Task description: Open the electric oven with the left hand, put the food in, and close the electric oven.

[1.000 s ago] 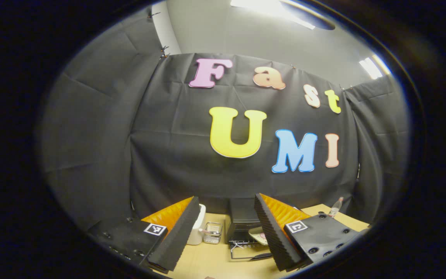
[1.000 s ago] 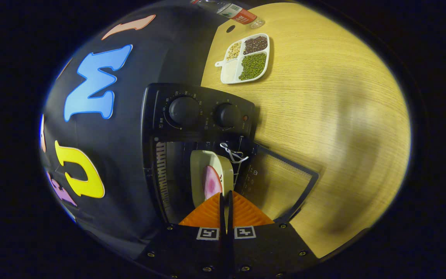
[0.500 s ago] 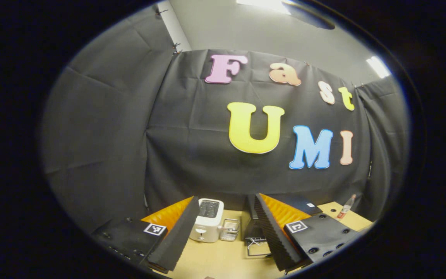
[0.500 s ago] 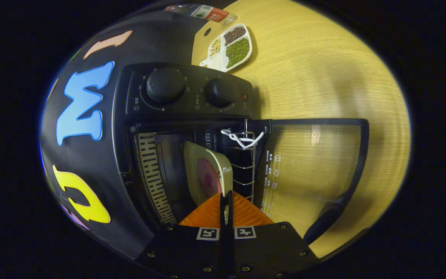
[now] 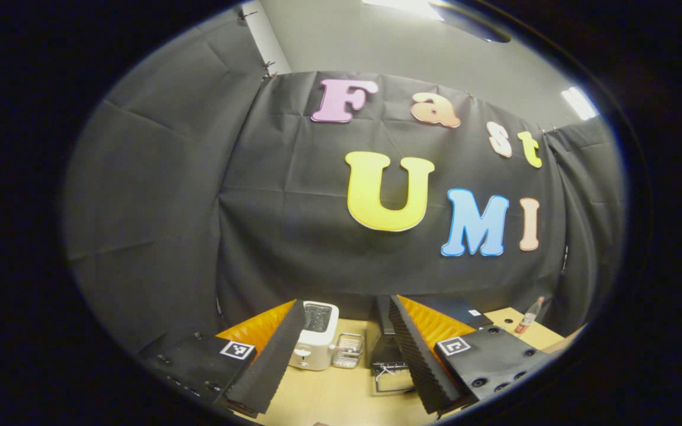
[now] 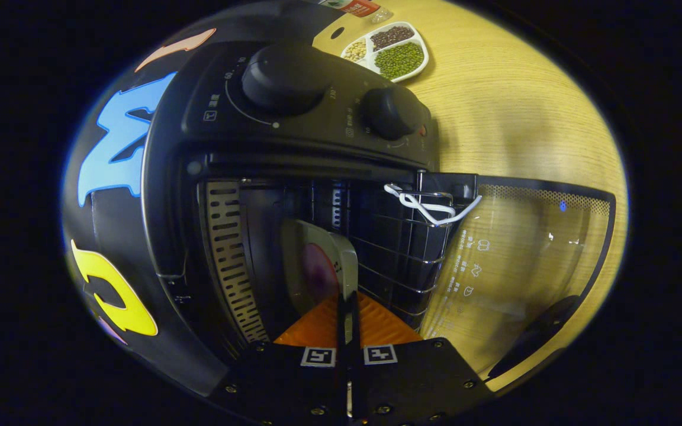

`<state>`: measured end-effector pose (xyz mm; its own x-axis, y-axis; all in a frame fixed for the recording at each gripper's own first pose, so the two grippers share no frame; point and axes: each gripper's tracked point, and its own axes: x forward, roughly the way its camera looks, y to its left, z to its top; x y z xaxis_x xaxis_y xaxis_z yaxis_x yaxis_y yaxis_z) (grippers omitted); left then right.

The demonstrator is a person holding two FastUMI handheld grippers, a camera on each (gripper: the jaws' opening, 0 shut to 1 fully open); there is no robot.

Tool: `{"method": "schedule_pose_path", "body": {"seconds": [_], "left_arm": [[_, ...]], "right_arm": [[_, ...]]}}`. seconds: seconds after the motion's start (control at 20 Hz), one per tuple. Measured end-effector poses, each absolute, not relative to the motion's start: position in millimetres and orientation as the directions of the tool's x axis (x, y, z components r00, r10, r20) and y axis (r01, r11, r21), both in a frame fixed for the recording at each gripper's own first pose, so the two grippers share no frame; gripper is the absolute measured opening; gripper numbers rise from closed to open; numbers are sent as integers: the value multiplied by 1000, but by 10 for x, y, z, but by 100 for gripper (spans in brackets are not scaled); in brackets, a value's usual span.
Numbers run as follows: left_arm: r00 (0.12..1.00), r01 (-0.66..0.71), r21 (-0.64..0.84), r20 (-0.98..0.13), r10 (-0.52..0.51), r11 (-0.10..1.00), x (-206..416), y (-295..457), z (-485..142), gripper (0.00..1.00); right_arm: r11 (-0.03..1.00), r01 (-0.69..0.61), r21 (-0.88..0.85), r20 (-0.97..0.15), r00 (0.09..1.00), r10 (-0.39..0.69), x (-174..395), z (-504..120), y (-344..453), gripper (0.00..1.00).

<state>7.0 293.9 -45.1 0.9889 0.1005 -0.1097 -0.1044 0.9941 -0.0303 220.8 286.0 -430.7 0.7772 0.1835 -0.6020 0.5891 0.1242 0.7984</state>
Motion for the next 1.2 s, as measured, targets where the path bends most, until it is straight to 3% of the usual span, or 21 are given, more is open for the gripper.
{"method": "schedule_pose_path", "body": {"seconds": [0.1, 0.15, 0.25, 0.35, 0.5, 0.55, 0.6, 0.65, 0.7, 0.8, 0.9, 0.95, 1.15, 1.2], "left_arm": [[991, -80, -34, -106, 76, 996, 155, 2816, -459, 96], [993, -66, -40, -105, 61, 997, 192, 2737, -479, 96], [995, -34, -52, -97, 29, 998, 246, 2572, -503, 100], [996, -5, -64, -91, 0, 998, 319, 2417, -535, 96], [994, 34, -72, -103, -41, 997, 405, 2130, -615, 100], [993, 44, -71, -104, -51, 997, 432, 2041, -626, 92], [993, 53, -69, -104, -60, 996, 438, 1943, -627, 96], [992, 61, -66, -106, -67, 996, 463, 1838, -635, 100], [992, 66, -64, -107, -73, 996, 481, 1717, -636, 96], [991, 74, -62, -108, -80, 995, 508, 1494, -656, 100], [989, 91, -54, -112, -97, 994, 505, 1256, -668, 96], [990, 94, -40, -103, -97, 995, 514, 1149, -637, 100], [991, 96, -30, -85, -99, 995, 550, 792, -563, 92], [991, 100, -31, -83, -102, 995, 555, 709, -541, 100]], "right_arm": [[188, 581, 792, -610, 769, 193, 2080, -4258, 2829, 9], [215, 577, 788, -614, 763, 204, 2009, -4239, 2820, 23], [303, 575, 760, -645, 724, 245, 1777, -4246, 2807, 29], [424, 535, 730, -664, 702, 258, 1544, -4189, 2697, 29], [582, 437, 686, -655, 719, 232, 1271, -3879, 2388, 29], [652, 377, 657, -646, 729, 229, 1200, -3746, 2291, 29], [722, 310, 618, -627, 749, 215, 1152, -3564, 2176, 29], [783, 238, 575, -600, 773, 206, 1127, -3358, 2060, 29], [829, 167, 533, -564, 801, 202, 1097, -3142, 1984, 29], [903, 47, 426, -480, 858, 182, 1021, -2591, 1769, 29], [953, -43, 299, -367, 917, 157, 928, -1946, 1552, 29], [972, -75, 223, -302, 943, 142, 898, -1669, 1439, 29], [991, -108, 79, -139, 983, 118, 610, -986, 1065, 29], [990, -105, 97, -120, 986, 117, 540, -882, 1016, 29]]}}
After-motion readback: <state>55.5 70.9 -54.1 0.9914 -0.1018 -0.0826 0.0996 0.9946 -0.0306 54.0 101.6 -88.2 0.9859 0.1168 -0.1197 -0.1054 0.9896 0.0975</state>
